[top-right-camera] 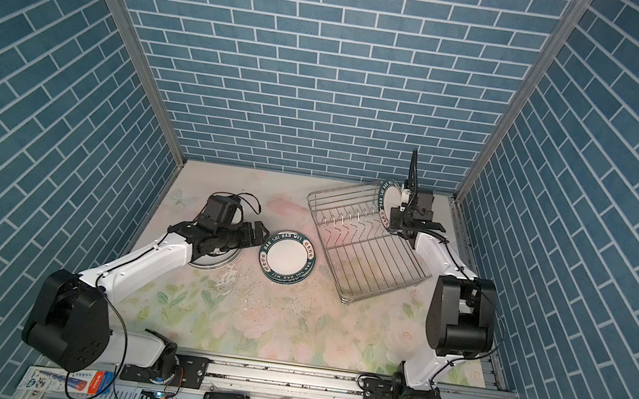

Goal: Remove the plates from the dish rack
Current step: 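Lift the plate out and carry it toward the left gripper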

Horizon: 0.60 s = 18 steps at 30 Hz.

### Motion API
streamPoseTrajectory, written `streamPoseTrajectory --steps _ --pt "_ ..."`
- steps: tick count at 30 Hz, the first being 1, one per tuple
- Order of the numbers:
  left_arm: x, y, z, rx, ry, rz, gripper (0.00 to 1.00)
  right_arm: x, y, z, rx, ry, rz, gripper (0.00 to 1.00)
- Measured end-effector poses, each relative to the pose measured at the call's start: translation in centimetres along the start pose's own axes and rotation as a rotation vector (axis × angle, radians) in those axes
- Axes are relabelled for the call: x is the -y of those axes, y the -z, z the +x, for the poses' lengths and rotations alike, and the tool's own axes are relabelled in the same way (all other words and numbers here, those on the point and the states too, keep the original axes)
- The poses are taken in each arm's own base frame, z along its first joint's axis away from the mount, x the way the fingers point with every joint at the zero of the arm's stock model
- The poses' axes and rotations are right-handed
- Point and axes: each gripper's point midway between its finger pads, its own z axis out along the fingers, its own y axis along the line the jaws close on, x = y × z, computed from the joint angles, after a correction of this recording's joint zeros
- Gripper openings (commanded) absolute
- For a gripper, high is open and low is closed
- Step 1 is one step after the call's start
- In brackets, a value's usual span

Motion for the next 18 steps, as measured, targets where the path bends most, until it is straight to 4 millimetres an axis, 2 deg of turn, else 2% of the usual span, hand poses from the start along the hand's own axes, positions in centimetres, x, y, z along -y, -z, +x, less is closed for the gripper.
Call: streamPoseTrajectory --steps 4,7,14,18 --pt "-0.5 0.0 0.1 -0.002 -0.003 -0.028 0.99 0.0 1.5 -1.1 0.057 0.015 0.021 0.00" --pt "-0.7 0.1 0.2 -0.005 -0.003 -0.036 0.99 -0.2 3.4 -2.3 0.121 0.025 0.036 0.00" --pt "0.2 -0.1 0.7 -0.038 -0.010 0.026 0.99 -0.9 10.1 -6.0 0.328 0.020 0.042 0.00" --pt "0.6 -1.2 1.6 -0.091 -0.008 0.060 0.99 -1.3 13.0 -6.7 0.414 -0.038 0.019 0.00"
